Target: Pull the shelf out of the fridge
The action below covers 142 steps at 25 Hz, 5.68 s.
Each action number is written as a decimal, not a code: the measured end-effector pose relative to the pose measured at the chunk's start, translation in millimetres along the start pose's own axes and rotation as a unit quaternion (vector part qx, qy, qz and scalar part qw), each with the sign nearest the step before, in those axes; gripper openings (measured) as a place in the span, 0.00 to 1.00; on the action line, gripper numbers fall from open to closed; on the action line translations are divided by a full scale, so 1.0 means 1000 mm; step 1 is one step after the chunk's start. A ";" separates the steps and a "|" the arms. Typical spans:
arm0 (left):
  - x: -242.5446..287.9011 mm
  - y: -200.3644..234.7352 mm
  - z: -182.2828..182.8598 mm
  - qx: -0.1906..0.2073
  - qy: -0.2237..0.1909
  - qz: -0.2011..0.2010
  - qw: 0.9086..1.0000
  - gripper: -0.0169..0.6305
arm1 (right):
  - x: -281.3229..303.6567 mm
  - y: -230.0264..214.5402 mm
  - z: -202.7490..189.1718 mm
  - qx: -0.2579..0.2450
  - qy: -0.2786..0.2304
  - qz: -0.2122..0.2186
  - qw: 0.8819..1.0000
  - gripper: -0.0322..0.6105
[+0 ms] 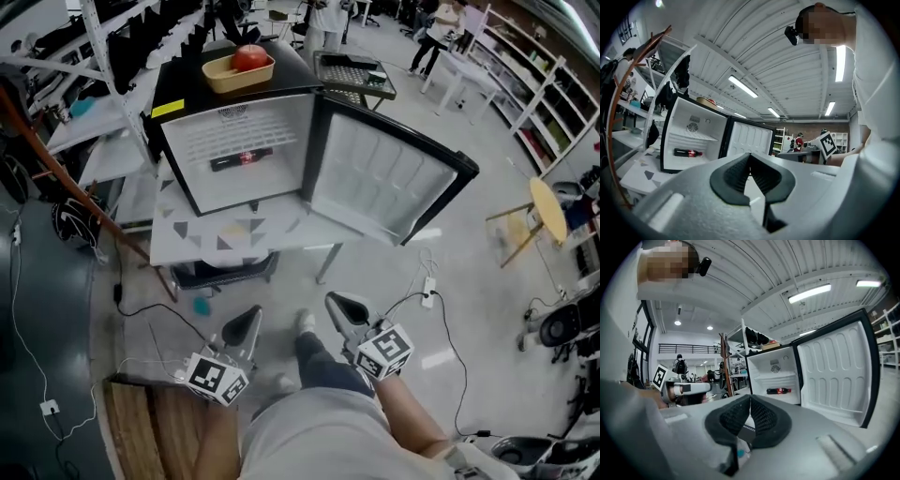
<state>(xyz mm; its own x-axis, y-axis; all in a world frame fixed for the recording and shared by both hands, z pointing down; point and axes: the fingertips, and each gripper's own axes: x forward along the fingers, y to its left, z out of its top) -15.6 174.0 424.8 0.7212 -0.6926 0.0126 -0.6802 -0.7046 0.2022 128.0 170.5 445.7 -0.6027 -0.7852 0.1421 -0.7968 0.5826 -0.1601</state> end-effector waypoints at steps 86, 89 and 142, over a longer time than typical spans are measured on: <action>0.253 0.435 0.005 -0.545 -0.206 0.090 0.808 0.36 | 0.460 -0.241 0.029 0.558 -0.080 0.030 0.826 0.35; 0.253 0.442 0.005 -0.549 -0.217 0.095 0.801 0.35 | 0.464 -0.247 0.028 0.566 -0.087 0.019 0.820 0.34; 0.236 0.429 0.005 -0.580 -0.252 0.100 0.768 0.09 | 0.439 -0.245 0.024 0.612 -0.122 -0.008 0.781 0.10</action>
<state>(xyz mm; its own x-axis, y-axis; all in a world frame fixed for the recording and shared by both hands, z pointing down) -138.1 -292.6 509.3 0.2761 -0.9471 -0.1639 0.0151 -0.1662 0.9860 59.9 -321.7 524.0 -0.4474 -0.8942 -0.0135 -0.0749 0.0525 -0.9958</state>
